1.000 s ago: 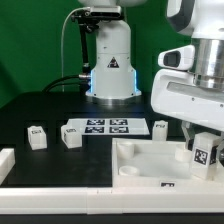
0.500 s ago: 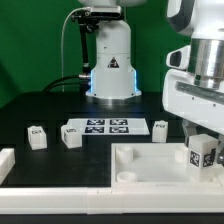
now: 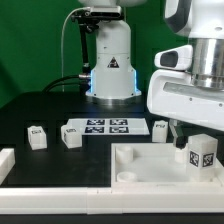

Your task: Assemble one leg

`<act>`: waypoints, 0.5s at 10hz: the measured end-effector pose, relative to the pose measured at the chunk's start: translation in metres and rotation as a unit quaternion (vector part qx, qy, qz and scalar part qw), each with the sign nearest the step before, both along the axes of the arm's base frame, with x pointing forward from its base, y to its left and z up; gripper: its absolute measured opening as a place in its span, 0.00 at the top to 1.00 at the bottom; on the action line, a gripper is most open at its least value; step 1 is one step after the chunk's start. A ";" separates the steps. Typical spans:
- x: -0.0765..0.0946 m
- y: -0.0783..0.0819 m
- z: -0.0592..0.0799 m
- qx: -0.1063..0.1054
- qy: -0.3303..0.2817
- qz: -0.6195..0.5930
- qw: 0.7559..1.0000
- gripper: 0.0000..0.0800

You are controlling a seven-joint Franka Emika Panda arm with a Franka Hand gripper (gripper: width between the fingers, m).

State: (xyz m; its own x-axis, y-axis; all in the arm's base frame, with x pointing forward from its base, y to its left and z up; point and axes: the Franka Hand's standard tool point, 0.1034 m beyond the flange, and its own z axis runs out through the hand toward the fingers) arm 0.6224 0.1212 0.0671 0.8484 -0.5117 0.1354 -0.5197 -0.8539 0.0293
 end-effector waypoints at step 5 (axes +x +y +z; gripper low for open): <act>-0.004 -0.013 0.008 -0.005 0.076 0.293 0.953 0.19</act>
Offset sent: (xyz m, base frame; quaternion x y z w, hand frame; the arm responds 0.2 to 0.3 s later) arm -0.0116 0.0199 0.0052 0.0718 -0.1762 -0.1895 0.9633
